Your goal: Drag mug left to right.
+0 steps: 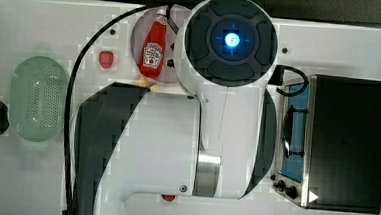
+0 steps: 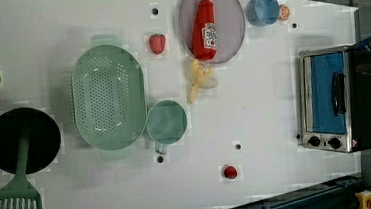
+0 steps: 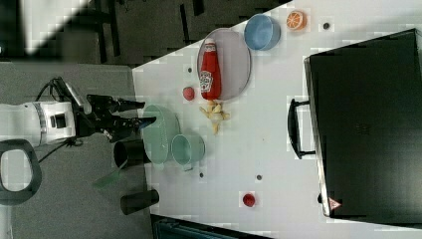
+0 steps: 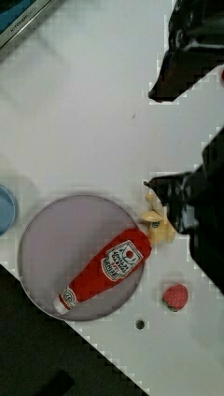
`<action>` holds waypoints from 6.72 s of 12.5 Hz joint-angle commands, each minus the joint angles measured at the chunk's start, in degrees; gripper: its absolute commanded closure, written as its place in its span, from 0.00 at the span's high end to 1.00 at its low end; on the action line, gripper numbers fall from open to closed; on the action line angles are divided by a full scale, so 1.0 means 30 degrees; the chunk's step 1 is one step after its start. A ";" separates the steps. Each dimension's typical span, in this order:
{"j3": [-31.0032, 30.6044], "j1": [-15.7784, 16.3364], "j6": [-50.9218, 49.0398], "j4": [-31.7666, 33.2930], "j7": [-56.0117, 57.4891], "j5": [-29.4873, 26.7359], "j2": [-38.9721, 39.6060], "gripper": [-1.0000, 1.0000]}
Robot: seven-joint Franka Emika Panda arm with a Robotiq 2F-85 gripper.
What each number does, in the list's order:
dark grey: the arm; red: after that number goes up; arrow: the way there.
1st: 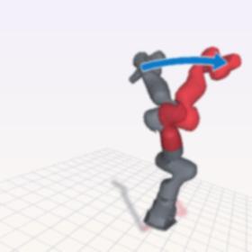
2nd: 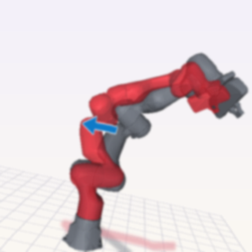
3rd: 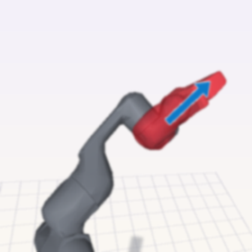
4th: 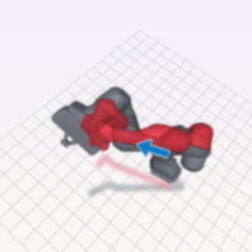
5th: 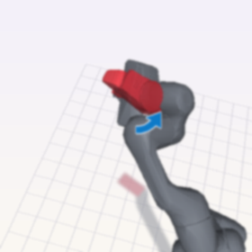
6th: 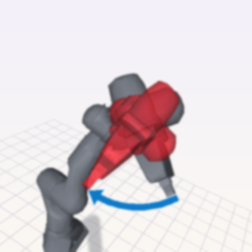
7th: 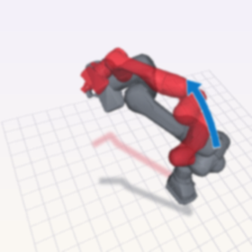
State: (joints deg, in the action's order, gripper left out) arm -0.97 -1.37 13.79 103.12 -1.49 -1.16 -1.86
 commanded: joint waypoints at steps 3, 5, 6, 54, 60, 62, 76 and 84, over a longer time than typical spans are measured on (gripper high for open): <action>-0.0834 -0.1723 -0.1856 0.4469 -0.0807 -0.0285 -0.4791 1.00; -0.1364 -0.1452 -0.1809 0.4931 -0.0807 -0.0570 -0.4452 1.00; -0.1811 -0.1255 -0.1720 0.5260 -0.0806 -0.0716 -0.4177 1.00; -0.7179 -0.3149 1.6367 1.1685 0.7940 0.3287 0.7539 0.18; -0.6439 -0.4337 1.6326 1.2074 1.0039 0.3289 0.7110 0.18; -0.5931 -0.4565 1.6333 1.1993 1.1399 0.3289 0.7079 0.18; -0.1805 -0.5583 1.5388 1.1677 1.7272 0.3288 0.6743 0.18; -0.1085 -0.5498 1.5132 1.1347 1.8036 0.3255 0.6163 0.53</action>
State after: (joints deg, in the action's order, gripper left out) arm -4.01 -17.82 59.25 138.65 49.41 8.20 18.77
